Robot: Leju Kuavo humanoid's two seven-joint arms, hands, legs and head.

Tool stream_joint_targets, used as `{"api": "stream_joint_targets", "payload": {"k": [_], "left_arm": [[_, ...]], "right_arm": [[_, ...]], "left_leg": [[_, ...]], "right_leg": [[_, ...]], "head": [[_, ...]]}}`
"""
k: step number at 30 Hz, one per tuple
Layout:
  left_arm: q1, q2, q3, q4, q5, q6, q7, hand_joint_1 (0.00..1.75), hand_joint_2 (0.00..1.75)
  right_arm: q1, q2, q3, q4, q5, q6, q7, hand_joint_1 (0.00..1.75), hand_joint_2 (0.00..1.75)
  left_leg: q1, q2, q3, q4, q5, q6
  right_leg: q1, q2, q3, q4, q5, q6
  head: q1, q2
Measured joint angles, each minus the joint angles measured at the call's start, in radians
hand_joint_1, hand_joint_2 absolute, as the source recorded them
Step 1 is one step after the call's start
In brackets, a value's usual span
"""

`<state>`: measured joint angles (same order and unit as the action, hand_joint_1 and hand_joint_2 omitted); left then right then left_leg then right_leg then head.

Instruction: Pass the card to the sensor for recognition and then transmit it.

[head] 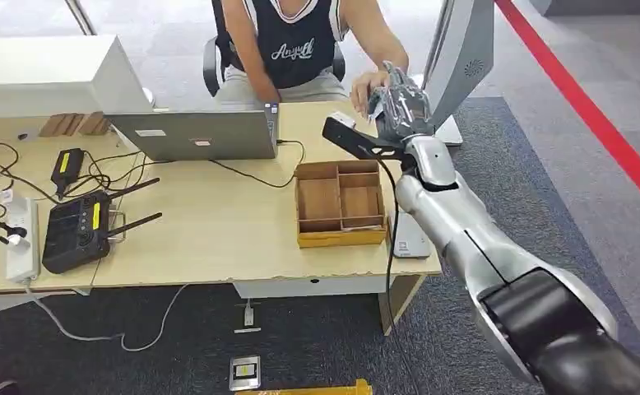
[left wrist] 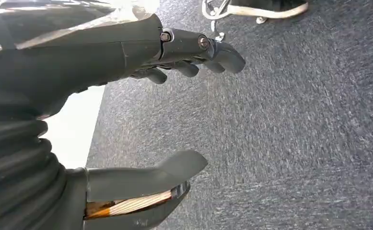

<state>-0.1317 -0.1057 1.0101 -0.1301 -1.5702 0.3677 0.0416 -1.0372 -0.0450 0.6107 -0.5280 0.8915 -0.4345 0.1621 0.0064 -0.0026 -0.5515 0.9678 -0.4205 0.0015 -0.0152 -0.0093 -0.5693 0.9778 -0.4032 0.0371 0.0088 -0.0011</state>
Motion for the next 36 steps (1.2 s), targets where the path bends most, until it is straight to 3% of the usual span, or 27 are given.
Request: {"api": "stream_joint_targets", "payload": {"k": [9, 19, 29, 36], "left_arm": [[0.000, 0.000, -0.002, 0.000, 0.000, -0.002, -0.009, 0.00, 1.75], [0.001, -0.001, -0.002, 0.000, 0.004, -0.002, -0.012, 0.00, 1.75], [0.000, -0.001, -0.002, 0.000, 0.005, -0.002, -0.010, 0.00, 1.75], [0.003, 0.005, -0.002, 0.000, 0.011, -0.009, 0.012, 0.00, 1.75]], "right_arm": [[0.002, -0.007, 0.010, -0.002, -0.019, 0.007, 0.003, 1.75, 1.75], [0.063, -0.079, 0.029, -0.071, -0.049, 0.039, 0.031, 1.75, 1.75], [0.074, -0.111, 0.048, -0.103, -0.050, 0.047, 0.038, 1.75, 1.75], [0.125, -0.204, 0.058, -0.182, -0.066, 0.106, 0.097, 1.75, 1.75]], "left_leg": [[0.000, 0.000, 0.000, 0.000, 0.000, 0.000], [0.000, 0.000, 0.000, 0.000, 0.000, 0.000], [0.000, 0.000, 0.000, 0.000, 0.000, 0.000], [0.000, 0.000, 0.000, 0.000, 0.000, 0.001]], "right_leg": [[0.000, 0.000, 0.000, 0.000, 0.000, 0.000], [0.000, 0.000, 0.000, 0.000, 0.000, 0.000], [0.000, 0.000, 0.000, 0.000, 0.000, 0.000], [0.000, 0.000, 0.000, -0.001, 0.000, 0.000]], "head": [[0.000, 0.000], [0.000, 0.000], [0.000, 0.000], [0.000, 0.000]]}}
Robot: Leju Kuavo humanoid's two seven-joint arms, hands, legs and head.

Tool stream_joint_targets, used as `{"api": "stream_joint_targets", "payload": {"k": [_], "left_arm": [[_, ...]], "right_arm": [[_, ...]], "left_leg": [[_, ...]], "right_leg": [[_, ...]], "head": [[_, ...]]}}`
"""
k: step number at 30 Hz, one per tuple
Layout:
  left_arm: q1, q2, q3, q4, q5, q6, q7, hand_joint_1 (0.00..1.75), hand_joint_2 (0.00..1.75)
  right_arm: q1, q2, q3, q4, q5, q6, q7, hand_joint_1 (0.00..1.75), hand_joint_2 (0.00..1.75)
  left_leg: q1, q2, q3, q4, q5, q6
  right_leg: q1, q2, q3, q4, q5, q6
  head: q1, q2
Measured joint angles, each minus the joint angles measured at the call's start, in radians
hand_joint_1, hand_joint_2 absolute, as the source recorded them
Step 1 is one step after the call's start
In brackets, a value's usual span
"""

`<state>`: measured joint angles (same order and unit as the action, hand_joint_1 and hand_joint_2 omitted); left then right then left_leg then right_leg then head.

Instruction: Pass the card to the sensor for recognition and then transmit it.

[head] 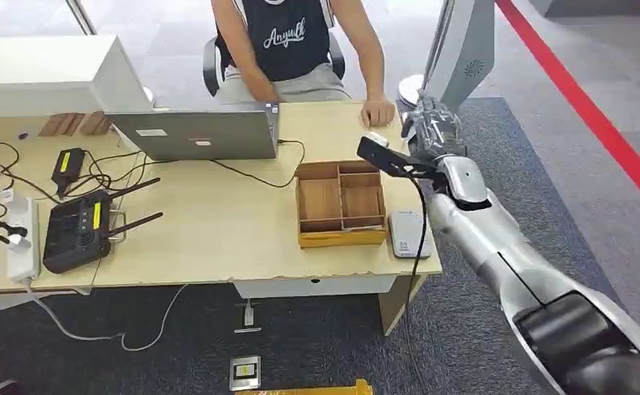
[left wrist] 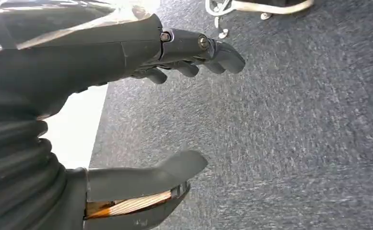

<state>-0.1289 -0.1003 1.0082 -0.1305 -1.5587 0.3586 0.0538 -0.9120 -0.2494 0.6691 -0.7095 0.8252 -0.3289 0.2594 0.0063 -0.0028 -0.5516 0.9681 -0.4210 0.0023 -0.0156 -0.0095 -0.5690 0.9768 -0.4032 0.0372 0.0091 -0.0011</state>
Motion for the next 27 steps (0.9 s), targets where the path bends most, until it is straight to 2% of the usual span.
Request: {"api": "stream_joint_targets", "payload": {"k": [4, 8, 18, 27], "left_arm": [[0.000, 0.005, 0.004, 0.000, 0.015, 0.003, 0.007, 0.00, 1.75], [-0.001, 0.005, 0.010, 0.000, 0.028, 0.016, 0.009, 0.00, 1.75], [-0.005, 0.004, 0.029, 0.000, 0.038, 0.034, 0.043, 0.00, 1.75], [-0.007, 0.002, 0.038, 0.001, 0.034, 0.033, 0.030, 0.00, 1.75]], "right_arm": [[0.040, -0.048, 0.000, -0.049, -0.009, 0.005, 0.007, 1.75, 1.75], [0.062, -0.063, 0.004, -0.061, -0.023, 0.001, -0.012, 1.75, 1.75], [0.095, -0.055, 0.027, -0.045, -0.050, -0.027, -0.055, 1.75, 1.75], [0.152, -0.031, 0.045, -0.006, -0.078, -0.035, -0.076, 1.75, 1.75]], "left_leg": [[-0.001, 0.000, 0.000, 0.000, 0.000, 0.000], [0.000, 0.000, 0.000, 0.000, 0.000, 0.000], [0.000, 0.000, 0.000, 0.000, 0.000, 0.000], [0.000, 0.000, -0.001, 0.000, 0.000, 0.000]], "right_leg": [[0.000, 0.000, 0.000, 0.000, 0.000, 0.000], [0.000, 0.000, 0.000, 0.000, 0.000, 0.000], [0.001, 0.000, 0.000, 0.000, 0.000, 0.000], [0.001, 0.000, 0.000, 0.000, 0.000, 0.000]], "head": [[0.000, 0.000], [0.000, 0.000], [0.000, 0.000], [0.000, 0.000]]}}
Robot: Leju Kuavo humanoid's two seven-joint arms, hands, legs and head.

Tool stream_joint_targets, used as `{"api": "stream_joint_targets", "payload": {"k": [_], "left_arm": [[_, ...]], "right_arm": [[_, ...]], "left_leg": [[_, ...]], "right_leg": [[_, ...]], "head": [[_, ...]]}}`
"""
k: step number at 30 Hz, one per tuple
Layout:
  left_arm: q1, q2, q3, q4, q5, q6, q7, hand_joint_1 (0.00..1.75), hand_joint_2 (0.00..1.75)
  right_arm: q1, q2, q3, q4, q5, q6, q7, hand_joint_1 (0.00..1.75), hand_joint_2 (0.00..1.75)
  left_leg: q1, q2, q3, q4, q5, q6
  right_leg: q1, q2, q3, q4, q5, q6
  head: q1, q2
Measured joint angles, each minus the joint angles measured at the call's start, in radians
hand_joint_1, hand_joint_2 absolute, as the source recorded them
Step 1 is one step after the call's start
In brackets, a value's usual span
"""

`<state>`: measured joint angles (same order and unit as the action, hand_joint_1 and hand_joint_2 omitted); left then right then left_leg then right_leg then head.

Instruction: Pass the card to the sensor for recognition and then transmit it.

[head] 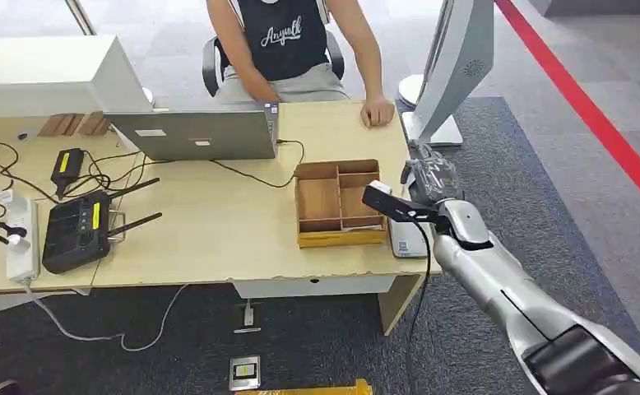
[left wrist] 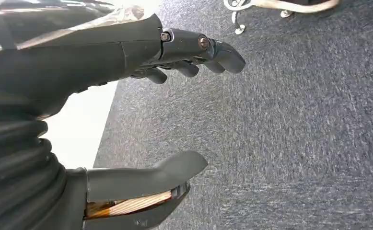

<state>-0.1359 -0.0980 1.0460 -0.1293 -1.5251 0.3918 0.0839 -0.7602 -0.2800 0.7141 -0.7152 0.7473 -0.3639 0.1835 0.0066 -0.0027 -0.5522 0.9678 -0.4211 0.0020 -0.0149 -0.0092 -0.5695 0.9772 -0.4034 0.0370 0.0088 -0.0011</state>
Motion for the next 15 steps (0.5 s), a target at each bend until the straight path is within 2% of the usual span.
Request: {"api": "stream_joint_targets", "payload": {"k": [15], "left_arm": [[-0.001, 0.000, 0.019, 0.000, 0.005, -0.002, 0.009, 0.00, 1.75]], "right_arm": [[0.014, 0.032, 0.007, 0.093, -0.034, -0.011, -0.025, 1.75, 1.75]], "left_leg": [[0.000, 0.000, 0.000, 0.000, 0.000, 0.000]], "right_leg": [[0.000, 0.000, 0.000, 0.000, 0.000, 0.000]], "head": [[0.000, 0.000]]}}
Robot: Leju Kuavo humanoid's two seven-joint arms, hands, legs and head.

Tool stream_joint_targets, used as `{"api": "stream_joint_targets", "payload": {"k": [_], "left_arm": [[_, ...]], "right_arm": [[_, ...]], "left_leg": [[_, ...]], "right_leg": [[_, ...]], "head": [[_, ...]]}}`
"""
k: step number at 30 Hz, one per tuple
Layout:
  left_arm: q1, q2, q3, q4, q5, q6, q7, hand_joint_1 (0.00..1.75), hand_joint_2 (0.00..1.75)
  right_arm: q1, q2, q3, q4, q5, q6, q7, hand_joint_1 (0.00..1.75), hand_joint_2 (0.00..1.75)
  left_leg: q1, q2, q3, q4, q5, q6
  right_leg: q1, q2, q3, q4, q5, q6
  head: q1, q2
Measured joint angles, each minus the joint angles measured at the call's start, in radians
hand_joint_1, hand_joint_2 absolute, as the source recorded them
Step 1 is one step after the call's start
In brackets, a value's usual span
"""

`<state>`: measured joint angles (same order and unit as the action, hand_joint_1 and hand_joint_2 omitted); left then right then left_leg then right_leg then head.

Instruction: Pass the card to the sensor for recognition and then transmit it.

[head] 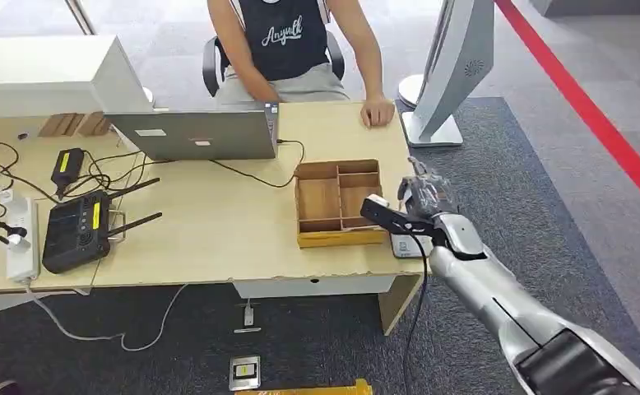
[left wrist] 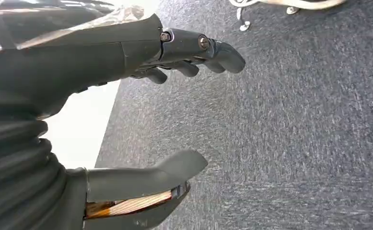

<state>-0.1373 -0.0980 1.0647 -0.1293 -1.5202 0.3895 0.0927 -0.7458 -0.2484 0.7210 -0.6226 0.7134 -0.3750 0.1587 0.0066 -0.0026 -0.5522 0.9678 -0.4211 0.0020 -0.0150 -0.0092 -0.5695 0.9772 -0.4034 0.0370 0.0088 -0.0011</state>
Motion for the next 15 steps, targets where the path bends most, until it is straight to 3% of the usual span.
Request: {"api": "stream_joint_targets", "payload": {"k": [15], "left_arm": [[-0.002, -0.002, 0.026, 0.000, 0.009, 0.018, 0.071, 0.00, 1.75]], "right_arm": [[0.006, 0.043, 0.007, 0.087, -0.042, -0.008, -0.023, 1.75, 1.75]], "left_leg": [[0.000, 0.000, 0.000, 0.000, 0.000, 0.000]], "right_leg": [[0.000, 0.000, 0.000, 0.000, 0.000, 0.000]], "head": [[0.000, 0.000]]}}
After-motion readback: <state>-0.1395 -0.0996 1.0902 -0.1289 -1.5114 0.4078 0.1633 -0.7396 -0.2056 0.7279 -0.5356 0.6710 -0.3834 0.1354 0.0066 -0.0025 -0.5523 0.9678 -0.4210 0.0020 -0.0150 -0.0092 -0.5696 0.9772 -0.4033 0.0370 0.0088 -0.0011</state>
